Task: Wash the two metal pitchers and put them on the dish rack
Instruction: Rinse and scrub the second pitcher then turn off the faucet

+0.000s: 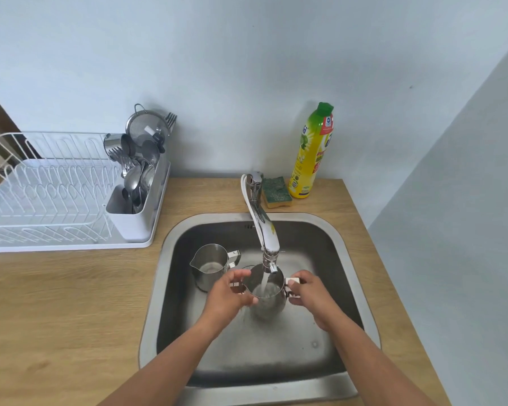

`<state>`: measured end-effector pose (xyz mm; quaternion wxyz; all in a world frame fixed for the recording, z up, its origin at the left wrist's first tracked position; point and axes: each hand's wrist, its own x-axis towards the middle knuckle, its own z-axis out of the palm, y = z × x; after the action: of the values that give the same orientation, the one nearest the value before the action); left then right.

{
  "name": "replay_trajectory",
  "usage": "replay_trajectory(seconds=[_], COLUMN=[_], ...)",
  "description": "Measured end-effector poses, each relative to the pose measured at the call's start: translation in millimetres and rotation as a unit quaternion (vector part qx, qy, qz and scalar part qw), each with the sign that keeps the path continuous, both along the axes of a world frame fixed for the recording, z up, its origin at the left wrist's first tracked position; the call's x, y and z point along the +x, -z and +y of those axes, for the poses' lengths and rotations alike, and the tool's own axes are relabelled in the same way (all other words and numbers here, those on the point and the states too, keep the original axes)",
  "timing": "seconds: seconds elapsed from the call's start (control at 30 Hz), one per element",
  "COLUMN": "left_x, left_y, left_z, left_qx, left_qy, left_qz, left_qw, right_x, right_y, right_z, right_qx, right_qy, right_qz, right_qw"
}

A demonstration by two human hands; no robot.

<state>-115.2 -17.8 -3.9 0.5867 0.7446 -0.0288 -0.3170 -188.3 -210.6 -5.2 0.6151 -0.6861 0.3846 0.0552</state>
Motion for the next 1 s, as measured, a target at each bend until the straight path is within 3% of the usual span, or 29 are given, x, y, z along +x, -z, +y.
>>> replay_trajectory(seconds=[0.17,0.33,0.77,1.0], left_x=[8,2,15,26], left_y=[-14,-27,-26,-18], left_z=[6,4,17,15], left_qx=[0.057,0.057,0.067,0.06], left_qy=[0.036,0.027,0.04,0.066], left_qz=[-0.083,-0.11,-0.066,0.008], left_qw=[0.994,0.992,0.995,0.996], right_x=[1,6,7,-1], right_y=[-3,-3,-11,-19], right_z=[2,-2,8,8], right_qx=[0.062,0.05,0.035,-0.057], right_qy=[-0.009,0.007,-0.043,-0.087], right_qz=[-0.009,-0.021,-0.008,0.017], right_qw=[0.998,0.999,0.998,0.994])
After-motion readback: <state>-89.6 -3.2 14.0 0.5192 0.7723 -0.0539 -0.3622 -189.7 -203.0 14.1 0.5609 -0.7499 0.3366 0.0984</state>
